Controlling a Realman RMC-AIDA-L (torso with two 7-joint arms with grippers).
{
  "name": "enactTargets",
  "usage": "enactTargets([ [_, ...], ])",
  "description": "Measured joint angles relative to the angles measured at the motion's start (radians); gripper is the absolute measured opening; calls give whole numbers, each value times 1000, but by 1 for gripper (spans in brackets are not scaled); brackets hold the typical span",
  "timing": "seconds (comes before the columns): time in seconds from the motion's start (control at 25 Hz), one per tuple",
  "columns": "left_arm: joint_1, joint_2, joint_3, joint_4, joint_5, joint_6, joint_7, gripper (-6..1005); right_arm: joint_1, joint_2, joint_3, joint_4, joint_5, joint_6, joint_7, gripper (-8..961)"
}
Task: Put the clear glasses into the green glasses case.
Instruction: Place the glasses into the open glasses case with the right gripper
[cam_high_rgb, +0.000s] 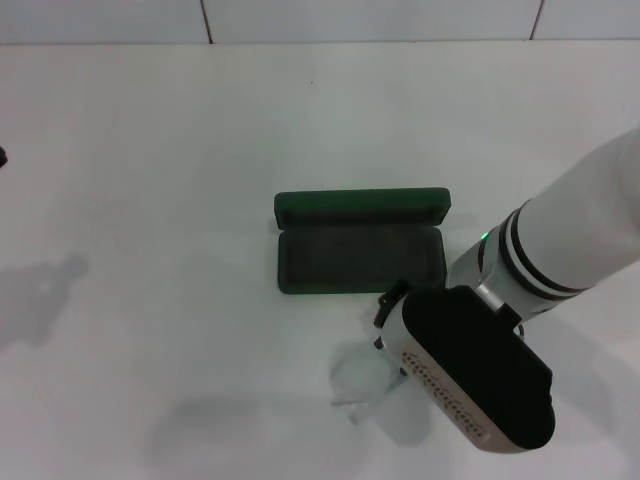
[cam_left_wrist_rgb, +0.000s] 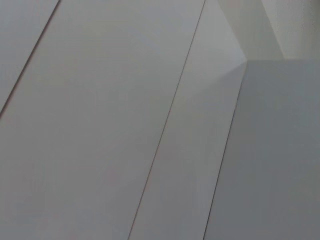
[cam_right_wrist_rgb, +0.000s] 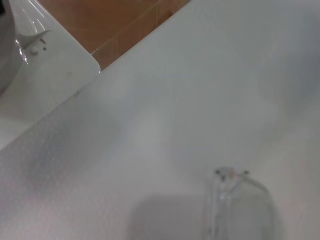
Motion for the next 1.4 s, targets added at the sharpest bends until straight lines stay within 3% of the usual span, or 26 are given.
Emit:
enactTargets([
  [0.2, 0, 0, 0, 0, 1, 0, 0, 48, 0, 0, 0, 4, 0, 17, 4, 249],
  [0.64, 5, -1, 0, -1, 2, 0, -5, 48, -26, 0, -5, -35, -3, 15, 16, 151],
  [1.04, 4, -7, 0, -2, 0, 1, -9, 49, -113, 0, 14, -178, -13, 5, 41, 121],
  [1.12, 4, -9, 0, -2, 0, 2, -10, 49, -141, 0, 21, -225, -19, 5, 51, -1],
  [1.4, -7, -4, 1, 1, -4, 2, -22, 49, -161, 0, 33, -280, -16, 6, 104, 49],
])
